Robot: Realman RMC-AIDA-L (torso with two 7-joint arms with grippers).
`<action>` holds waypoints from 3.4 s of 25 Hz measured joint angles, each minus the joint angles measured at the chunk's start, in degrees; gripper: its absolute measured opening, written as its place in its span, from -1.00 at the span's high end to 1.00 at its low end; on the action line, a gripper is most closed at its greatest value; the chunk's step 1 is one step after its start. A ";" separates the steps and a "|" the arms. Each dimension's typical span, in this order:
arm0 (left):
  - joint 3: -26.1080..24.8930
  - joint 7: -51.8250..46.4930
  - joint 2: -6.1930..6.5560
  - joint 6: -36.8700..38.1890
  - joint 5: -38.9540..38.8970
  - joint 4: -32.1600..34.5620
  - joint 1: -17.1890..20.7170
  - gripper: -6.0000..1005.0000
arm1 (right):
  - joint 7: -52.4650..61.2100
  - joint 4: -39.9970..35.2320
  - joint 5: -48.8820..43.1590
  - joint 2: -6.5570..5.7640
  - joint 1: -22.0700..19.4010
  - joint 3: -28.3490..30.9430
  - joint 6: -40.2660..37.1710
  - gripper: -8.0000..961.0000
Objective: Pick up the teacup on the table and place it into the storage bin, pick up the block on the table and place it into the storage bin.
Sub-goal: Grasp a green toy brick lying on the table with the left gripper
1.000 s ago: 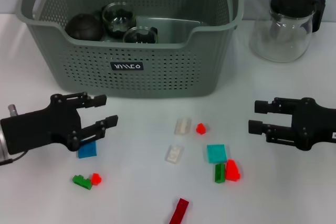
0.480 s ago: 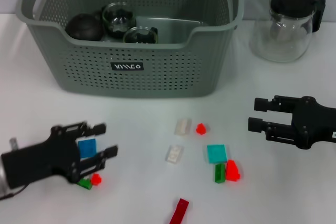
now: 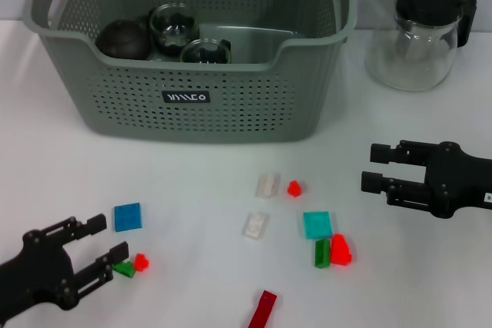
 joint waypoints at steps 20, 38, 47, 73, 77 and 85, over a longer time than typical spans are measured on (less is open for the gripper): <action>-1.78 1.46 0.33 -3.57 8.27 -2.81 0.76 -0.10 | -0.12 0.60 0.08 -0.20 0.20 0.50 0.31 -0.33; -1.81 1.49 0.39 -8.32 9.31 -5.32 -1.53 -0.11 | -0.38 0.97 0.07 -0.40 0.29 0.58 0.39 -0.33; -5.37 5.73 0.56 -6.09 8.17 -4.22 -1.02 -0.10 | -0.56 1.22 0.07 -0.63 -0.14 0.63 0.40 -0.33; -3.28 12.38 0.67 -9.36 10.44 -5.69 -4.56 -0.11 | -1.02 1.29 -0.21 -0.27 -0.17 0.67 0.39 -0.33; -3.31 12.23 0.67 -10.00 10.94 -5.97 -4.67 -0.10 | -1.02 1.29 -0.12 -0.27 -0.22 0.67 0.39 -0.33; -3.56 12.12 0.66 -9.41 11.02 -5.74 -4.07 -0.10 | -1.02 1.29 -0.12 -0.28 -0.26 0.67 0.39 -0.33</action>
